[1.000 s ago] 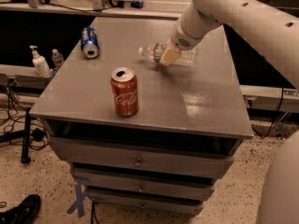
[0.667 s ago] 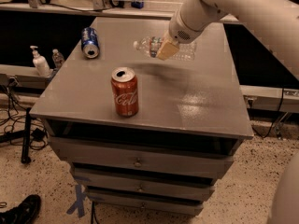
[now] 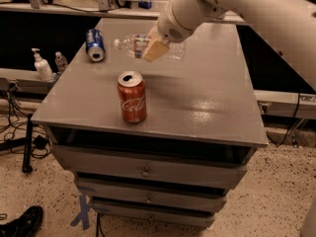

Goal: Move water bottle near pepsi can

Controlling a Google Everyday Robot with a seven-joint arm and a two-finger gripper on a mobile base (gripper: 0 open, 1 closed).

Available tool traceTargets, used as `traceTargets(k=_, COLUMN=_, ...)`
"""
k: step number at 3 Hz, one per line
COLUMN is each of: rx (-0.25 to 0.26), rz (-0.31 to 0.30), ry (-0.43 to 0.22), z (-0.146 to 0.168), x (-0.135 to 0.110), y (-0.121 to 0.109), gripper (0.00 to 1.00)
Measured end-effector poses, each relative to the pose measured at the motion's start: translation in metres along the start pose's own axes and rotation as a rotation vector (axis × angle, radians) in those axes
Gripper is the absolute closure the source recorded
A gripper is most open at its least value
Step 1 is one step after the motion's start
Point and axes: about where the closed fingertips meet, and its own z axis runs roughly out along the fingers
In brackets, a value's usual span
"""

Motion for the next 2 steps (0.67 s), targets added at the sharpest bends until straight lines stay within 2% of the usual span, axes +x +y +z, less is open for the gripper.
traceTargets(k=2, rx=-0.042, rz=-0.083, ry=-0.090, z=0.055, x=-0.043, y=0.014, gripper=1.00)
